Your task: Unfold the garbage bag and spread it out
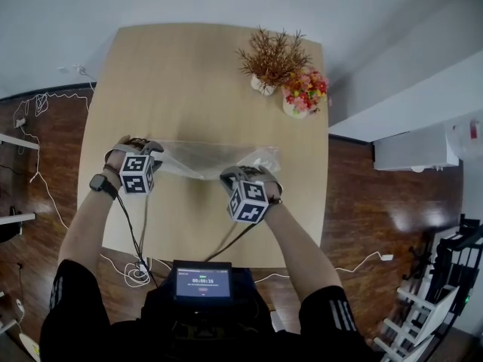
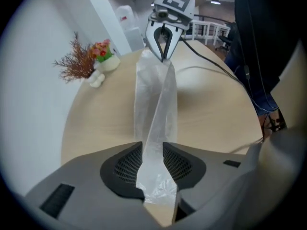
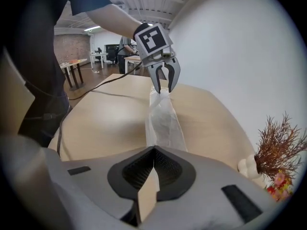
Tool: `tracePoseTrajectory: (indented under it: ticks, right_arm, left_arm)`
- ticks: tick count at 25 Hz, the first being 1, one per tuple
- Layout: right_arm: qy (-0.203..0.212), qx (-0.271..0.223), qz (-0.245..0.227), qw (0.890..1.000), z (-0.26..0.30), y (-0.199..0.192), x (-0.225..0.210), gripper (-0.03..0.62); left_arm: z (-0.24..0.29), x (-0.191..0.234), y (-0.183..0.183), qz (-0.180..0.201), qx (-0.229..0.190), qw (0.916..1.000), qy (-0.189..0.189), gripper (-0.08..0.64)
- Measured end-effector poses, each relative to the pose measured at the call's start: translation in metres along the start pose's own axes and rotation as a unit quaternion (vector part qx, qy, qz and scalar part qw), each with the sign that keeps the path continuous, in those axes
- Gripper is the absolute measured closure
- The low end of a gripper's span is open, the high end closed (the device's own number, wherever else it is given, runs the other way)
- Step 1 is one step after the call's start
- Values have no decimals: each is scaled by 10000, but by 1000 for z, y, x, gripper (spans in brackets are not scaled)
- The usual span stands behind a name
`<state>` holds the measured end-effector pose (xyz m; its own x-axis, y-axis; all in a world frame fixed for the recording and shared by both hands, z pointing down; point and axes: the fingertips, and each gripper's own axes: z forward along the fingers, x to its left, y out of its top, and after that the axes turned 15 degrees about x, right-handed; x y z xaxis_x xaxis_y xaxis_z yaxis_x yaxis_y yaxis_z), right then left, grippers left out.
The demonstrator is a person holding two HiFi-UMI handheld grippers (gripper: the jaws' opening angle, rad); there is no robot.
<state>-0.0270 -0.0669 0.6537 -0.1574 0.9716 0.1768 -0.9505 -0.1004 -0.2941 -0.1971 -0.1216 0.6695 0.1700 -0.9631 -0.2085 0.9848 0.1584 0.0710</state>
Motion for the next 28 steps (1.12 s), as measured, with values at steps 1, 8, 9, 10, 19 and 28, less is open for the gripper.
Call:
tracePoseTrajectory:
  ticks: [1,8,9,10,19,28]
  right_arm:
    - [-19,5,-29,10000,-1,0,1,571]
    - [-80,-15,-37,10000,-6,4,10,571]
    - [-96,-6,-44,9999,-6,5,11,571]
    - [-116,1,-47,9999,-6,5,13,571]
    - [-377,-31,302,9988,-11,1,10,571]
    - [-938,-166,863,9917,-34,-8,14,569]
  left_arm:
    - [6,-2,-4,45,76,9999,-102,412]
    - [35,-26,-18,285,469,9961,-691,399]
    - [36,-30,-18,289,481,9953,-784,399]
    - [36,-34,-18,295,486,9947,-857,399]
    - [18,-37,-11,178,161,9987,-446,558]
    - [-11,-54,-5,90,-117,9961,874,559]
